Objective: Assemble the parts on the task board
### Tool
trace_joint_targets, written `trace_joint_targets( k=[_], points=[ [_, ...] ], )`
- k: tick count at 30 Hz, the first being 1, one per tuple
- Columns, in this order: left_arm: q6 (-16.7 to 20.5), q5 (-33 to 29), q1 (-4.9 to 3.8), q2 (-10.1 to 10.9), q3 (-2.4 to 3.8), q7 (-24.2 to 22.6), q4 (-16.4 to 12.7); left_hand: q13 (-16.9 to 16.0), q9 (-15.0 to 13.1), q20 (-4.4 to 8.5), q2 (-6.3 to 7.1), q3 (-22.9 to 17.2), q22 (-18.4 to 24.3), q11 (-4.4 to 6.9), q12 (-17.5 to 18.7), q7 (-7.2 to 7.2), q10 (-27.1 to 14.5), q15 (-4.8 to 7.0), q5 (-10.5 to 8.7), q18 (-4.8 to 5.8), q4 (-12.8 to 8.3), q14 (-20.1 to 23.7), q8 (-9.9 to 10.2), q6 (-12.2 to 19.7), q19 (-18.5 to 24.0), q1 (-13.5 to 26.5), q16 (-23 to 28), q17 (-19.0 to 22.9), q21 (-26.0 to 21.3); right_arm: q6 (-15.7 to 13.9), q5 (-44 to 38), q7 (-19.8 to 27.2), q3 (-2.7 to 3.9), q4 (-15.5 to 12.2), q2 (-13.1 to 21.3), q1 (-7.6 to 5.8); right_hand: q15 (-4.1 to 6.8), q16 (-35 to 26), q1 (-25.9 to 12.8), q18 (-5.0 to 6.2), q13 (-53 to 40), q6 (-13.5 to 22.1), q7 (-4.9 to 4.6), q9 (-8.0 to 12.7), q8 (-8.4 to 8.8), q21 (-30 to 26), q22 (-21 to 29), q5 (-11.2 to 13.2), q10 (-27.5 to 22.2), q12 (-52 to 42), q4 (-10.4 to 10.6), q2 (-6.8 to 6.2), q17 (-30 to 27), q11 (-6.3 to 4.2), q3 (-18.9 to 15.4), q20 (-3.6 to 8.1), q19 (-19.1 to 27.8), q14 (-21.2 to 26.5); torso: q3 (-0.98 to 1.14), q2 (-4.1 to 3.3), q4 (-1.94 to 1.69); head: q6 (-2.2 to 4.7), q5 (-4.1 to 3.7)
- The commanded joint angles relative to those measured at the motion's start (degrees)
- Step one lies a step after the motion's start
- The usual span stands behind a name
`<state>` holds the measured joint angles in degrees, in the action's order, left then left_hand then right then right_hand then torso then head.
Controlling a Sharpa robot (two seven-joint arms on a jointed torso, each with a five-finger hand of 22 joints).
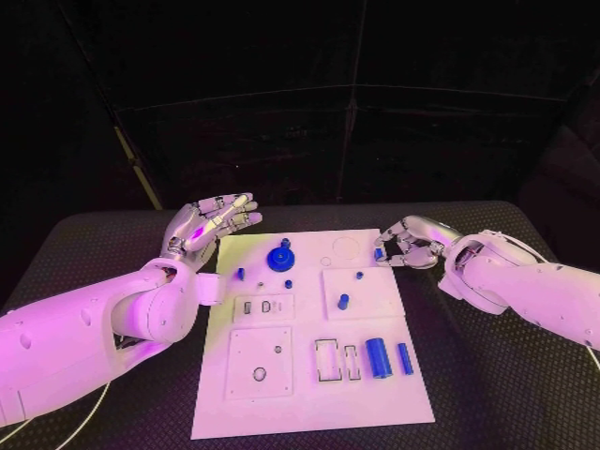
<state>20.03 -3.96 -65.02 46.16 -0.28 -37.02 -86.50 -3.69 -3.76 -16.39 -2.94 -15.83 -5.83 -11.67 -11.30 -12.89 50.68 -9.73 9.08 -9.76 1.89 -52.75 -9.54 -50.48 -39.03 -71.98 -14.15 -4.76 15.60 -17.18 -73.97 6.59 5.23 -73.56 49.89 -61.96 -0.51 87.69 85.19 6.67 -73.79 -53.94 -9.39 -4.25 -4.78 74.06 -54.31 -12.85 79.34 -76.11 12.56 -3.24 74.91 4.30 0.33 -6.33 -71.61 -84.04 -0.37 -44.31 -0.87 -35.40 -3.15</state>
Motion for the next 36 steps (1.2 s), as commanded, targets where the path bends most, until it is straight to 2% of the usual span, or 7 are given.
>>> trace_joint_targets(
  k=[1,5,25,29,33,36],
  points=[
    [-0.8,0.1,-0.06,-0.1,0.05,-0.3,0.0,0.1,0.1,0.08,0.11,-0.4,0.1,0.08,0.4,-1.22,0.3,0.08,0.04,-0.79,-0.1,-0.5,0.4,-0.5,-0.4,0.6,0.3,0.1,0.2,0.2,0.2,0.5,0.02,0.2,-0.2,-0.08,0.54,0.2,-0.2,-0.07,-0.2,-1.3,0.21,-0.2,-0.54,0.3,-0.2,0.0,0.5,-0.5,0.1,0.87,8.9,-0.13,-0.1,0.13,-0.4,-4.6,-0.01,0.03,-0.02,-0.12,0.06],
    [-0.8,0.1,-0.06,0.0,0.05,-0.2,-0.1,0.1,0.1,0.08,0.11,-0.4,0.1,0.08,0.4,-1.22,0.3,0.08,0.04,-0.79,-0.1,-0.5,0.4,-0.5,-0.4,0.6,0.3,0.1,0.2,0.4,0.2,0.3,0.02,0.5,-0.4,-0.07,0.79,0.3,-0.2,-0.11,-0.4,-2.8,0.57,-0.3,-1.07,0.4,-0.4,0.0,0.7,-0.7,0.0,1.44,9.1,-0.45,-0.1,0.34,-0.5,-4.7,0.00,0.02,-0.03,-0.21,0.03],
    [-0.8,0.1,-0.06,0.1,0.05,-0.2,-0.4,0.1,0.1,0.08,0.22,-0.4,0.1,-0.01,0.7,-1.35,0.3,0.03,0.03,-0.76,-0.1,-0.5,0.6,-0.4,-0.5,0.8,0.6,0.2,0.1,0.1,0.2,-0.4,0.02,0.4,-0.6,0.17,1.05,0.4,0.3,-0.22,-0.9,-3.8,0.85,-0.2,-1.21,0.8,-1.1,-0.1,1.0,-1.1,-0.2,2.16,9.5,-0.73,0.3,0.59,-0.9,-4.8,0.01,0.04,0.03,-0.59,0.13],
    [-0.8,0.1,-0.06,0.1,0.05,-0.1,-0.4,0.1,0.1,0.08,0.22,-0.4,0.1,-0.01,0.7,-1.35,0.3,0.03,0.03,-0.76,-0.1,-0.5,0.6,-0.4,-0.5,0.8,0.6,0.2,0.1,-0.1,0.2,-0.6,0.02,0.5,-0.7,0.18,1.23,0.5,0.7,-0.29,-1.1,-4.5,1.10,-0.2,-1.38,1.0,-1.5,0.2,1.2,-1.3,-0.5,2.85,9.7,-0.94,0.7,0.76,-1.1,-4.8,0.01,0.05,0.03,-0.64,0.09],
    [-0.8,0.1,-0.06,0.1,0.05,-0.1,-0.4,0.1,0.1,0.08,0.22,-0.4,0.1,-0.01,0.7,-1.35,0.3,0.03,0.03,-0.76,-0.1,-0.5,0.6,-0.4,-0.5,0.8,0.6,0.2,0.1,-0.4,0.2,-0.6,0.03,0.5,-0.7,0.19,1.68,0.6,1.5,-0.38,-1.6,-6.3,1.77,-0.3,-2.09,1.3,-2.0,2.9,1.6,-1.6,-0.9,4.10,10.1,-1.50,1.8,1.14,-1.5,-4.9,0.01,0.05,-0.02,-0.73,0.08],
    [-0.8,0.1,-0.06,0.1,0.05,-0.1,-0.4,0.1,0.1,0.08,0.22,-0.4,0.1,-0.01,0.7,-1.36,0.3,0.03,0.03,-0.76,-0.1,-0.5,0.6,-0.4,-0.5,0.8,0.6,0.2,0.1,-0.8,0.2,-0.5,0.03,0.4,-0.8,0.20,1.96,0.7,1.9,-0.44,-1.8,-7.4,2.21,-0.4,-2.58,1.5,-2.4,3.1,1.8,-1.8,-1.2,4.87,10.3,-1.86,2.5,1.37,-1.7,-4.9,0.01,0.05,-0.04,-0.75,0.05]
  ],
)
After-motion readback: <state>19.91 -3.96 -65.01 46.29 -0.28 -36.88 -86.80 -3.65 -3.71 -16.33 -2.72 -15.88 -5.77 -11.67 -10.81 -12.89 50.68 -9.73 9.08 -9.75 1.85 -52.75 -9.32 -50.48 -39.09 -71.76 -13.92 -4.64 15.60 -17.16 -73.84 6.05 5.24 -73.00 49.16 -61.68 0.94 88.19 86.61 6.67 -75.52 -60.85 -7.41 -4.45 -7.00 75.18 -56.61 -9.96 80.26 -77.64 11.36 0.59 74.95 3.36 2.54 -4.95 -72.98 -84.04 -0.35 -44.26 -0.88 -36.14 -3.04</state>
